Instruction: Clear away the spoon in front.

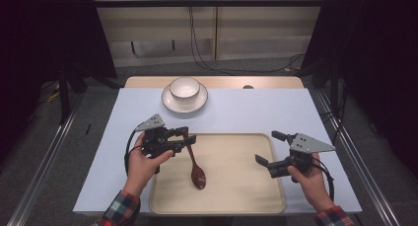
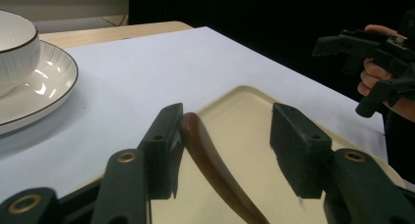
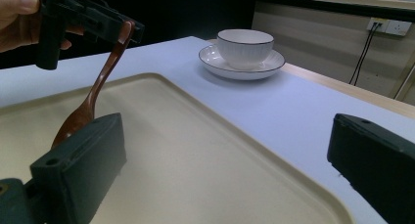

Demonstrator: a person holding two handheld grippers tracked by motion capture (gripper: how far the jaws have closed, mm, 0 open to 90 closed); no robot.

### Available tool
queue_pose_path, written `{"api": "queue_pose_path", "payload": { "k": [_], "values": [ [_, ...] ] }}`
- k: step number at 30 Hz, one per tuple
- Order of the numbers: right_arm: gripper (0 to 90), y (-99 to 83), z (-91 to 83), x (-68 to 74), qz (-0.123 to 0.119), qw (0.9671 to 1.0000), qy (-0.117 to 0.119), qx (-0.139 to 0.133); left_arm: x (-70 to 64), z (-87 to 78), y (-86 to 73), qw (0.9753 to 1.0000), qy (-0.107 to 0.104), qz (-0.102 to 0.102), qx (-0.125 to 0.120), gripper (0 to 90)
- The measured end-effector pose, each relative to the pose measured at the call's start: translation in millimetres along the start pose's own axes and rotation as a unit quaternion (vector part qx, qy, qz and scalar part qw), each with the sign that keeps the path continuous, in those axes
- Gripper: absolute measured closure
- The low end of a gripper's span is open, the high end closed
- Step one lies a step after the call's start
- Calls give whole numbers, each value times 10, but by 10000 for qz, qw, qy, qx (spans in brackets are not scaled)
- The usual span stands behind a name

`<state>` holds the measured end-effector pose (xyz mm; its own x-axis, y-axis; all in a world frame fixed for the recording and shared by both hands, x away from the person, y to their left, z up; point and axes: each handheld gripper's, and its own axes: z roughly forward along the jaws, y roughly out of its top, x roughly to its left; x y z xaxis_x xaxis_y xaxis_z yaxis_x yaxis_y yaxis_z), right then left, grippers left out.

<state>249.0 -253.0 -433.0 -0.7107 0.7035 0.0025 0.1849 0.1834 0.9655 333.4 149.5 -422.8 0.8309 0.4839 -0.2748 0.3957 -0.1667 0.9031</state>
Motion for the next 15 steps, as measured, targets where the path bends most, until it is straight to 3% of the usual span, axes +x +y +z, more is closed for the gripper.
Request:
{"api": "queue_pose_path", "payload": {
  "k": [15],
  "values": [
    [5,-1,-13,2,-16,10000,-25,4,-5,80,-10,9996,119,211,117,346]
  ]
}}
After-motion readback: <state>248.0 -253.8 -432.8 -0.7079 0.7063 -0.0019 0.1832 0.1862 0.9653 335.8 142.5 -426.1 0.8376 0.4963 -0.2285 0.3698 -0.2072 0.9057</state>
